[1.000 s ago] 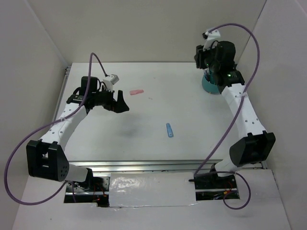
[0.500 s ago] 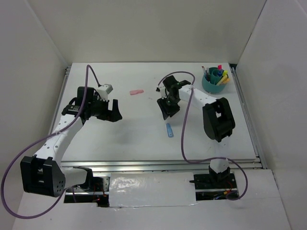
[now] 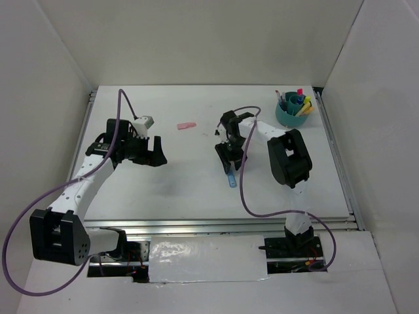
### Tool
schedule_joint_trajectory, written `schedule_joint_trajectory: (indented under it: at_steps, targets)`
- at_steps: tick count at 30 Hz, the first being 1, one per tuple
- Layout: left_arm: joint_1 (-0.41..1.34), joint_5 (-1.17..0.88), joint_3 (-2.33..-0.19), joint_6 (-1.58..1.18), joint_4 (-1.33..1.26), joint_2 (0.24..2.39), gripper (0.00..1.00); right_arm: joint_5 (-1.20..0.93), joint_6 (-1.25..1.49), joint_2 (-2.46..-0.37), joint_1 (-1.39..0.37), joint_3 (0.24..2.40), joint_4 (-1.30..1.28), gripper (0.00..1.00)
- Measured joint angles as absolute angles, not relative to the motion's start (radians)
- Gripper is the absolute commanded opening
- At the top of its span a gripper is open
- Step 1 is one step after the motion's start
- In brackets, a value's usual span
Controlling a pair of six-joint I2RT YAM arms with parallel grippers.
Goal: Sort the stationery into containers
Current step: Pick up the pen from the center of the board.
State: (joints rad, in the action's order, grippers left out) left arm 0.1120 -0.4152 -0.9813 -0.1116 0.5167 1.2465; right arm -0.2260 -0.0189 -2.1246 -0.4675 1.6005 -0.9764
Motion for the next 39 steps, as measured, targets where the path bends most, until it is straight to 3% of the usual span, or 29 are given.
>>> schedule_joint_trajectory:
  at_steps: [6,13,20,23,29,39]
  targets:
    - [0.107,-0.428,-0.981,-0.113,0.516,1.249,0.99,-0.224,-0.016,-2.136,-0.473,1.607,-0.991,0.58]
    - [0.106,-0.444,-0.982,-0.113,0.516,1.256,0.99,-0.184,-0.015,-2.146,-0.496,1.618,-0.999,0.48]
    - [0.106,-0.45,-0.982,-0.116,0.516,1.26,0.99,-0.099,-0.015,-2.146,-0.543,1.618,-0.998,0.47]
    - [0.106,-0.45,-0.982,-0.116,0.516,1.26,0.99,-0.078,-0.015,-2.147,-0.556,1.618,-0.998,0.39]
    - [0.106,-0.45,-0.982,-0.115,0.516,1.26,0.99,-0.093,-0.02,-2.148,-0.555,1.621,-1.001,0.0]
    - [0.106,-0.455,-1.03,-0.113,0.506,1.269,0.99,-0.136,-0.113,-2.096,-0.432,1.949,-0.927,0.0]
